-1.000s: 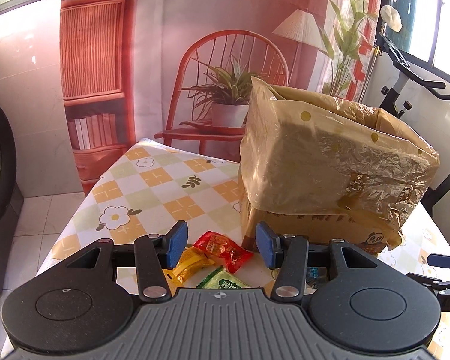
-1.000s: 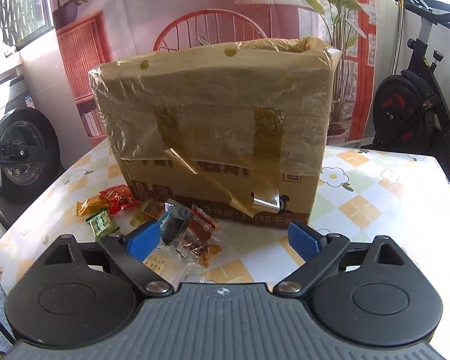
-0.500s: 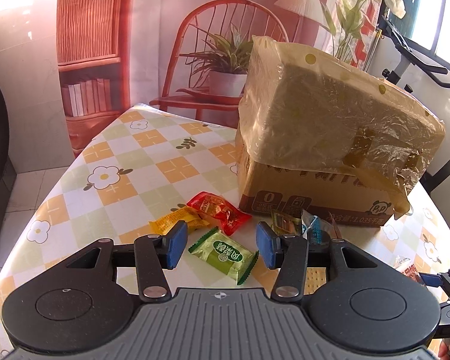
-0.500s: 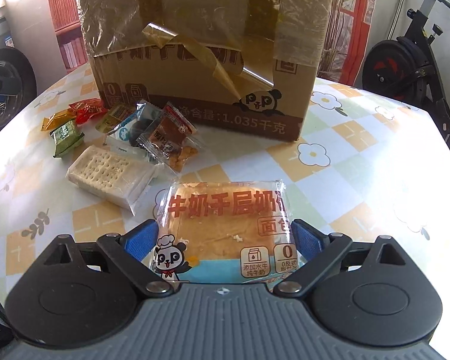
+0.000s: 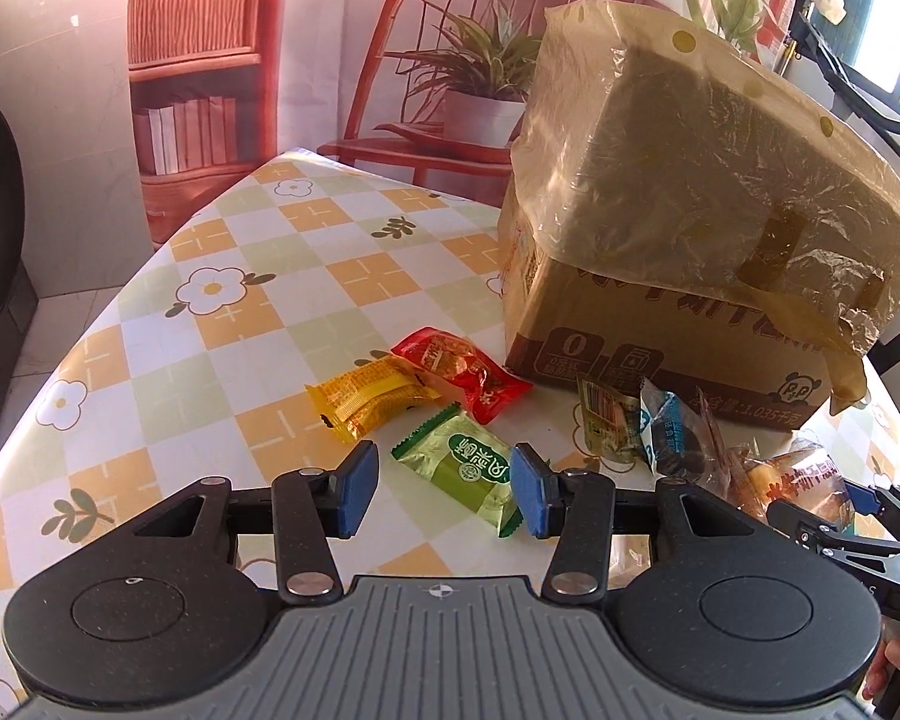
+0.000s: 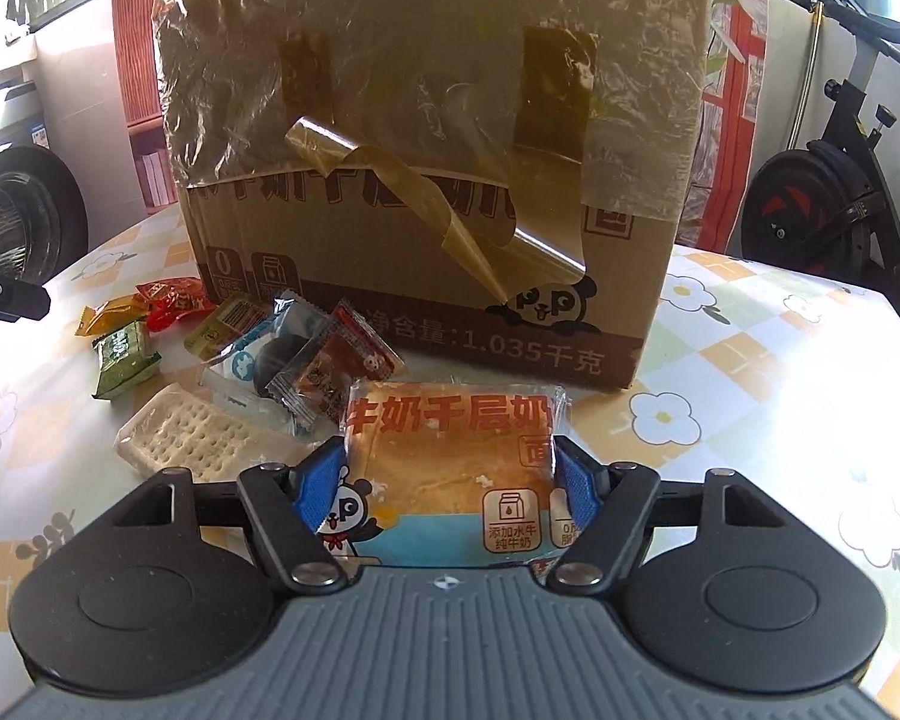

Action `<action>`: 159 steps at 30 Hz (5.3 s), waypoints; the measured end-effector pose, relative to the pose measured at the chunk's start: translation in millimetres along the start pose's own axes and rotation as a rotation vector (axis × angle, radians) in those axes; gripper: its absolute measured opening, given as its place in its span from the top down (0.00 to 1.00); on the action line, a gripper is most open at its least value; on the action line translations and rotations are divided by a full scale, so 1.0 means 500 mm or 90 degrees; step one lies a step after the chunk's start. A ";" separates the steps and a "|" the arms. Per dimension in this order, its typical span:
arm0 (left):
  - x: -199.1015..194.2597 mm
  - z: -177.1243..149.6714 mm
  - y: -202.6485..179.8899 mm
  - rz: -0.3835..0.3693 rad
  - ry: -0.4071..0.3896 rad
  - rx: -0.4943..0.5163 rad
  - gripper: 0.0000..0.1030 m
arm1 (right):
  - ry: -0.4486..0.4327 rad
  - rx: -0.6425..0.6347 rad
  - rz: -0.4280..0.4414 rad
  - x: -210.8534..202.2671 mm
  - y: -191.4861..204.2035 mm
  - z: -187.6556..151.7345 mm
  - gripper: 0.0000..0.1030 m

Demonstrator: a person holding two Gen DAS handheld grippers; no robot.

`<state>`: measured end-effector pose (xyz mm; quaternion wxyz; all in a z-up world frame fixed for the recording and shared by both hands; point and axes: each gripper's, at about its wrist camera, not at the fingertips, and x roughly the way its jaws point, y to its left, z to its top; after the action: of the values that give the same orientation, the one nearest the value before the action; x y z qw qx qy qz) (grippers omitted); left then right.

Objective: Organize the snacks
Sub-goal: 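Grasp the green snack packet with the left gripper while the right holds the cake packet, then lift both held packets and carry them over the box, then open both grippers to drop the packets into the box, then lower both grippers back toward the remaining snacks beside the box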

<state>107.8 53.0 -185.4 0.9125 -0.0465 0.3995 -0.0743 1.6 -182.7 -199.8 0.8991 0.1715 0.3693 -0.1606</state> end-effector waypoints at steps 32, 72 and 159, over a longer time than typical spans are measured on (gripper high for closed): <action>0.153 -0.025 -0.121 0.079 0.013 0.074 0.62 | -0.068 0.020 0.009 -0.005 -0.011 -0.034 0.29; -0.051 -0.045 -0.133 0.004 -0.129 0.078 0.62 | -0.134 -0.040 0.079 -0.127 0.024 0.001 0.30; -0.061 0.048 0.047 0.029 -0.095 0.021 0.49 | 0.083 0.310 0.107 0.057 -0.071 0.051 0.69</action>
<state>107.6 82.3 -150.6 0.9419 -0.0278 0.3298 -0.0565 21.7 -229.6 -210.0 0.8159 0.4226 0.3617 -0.1579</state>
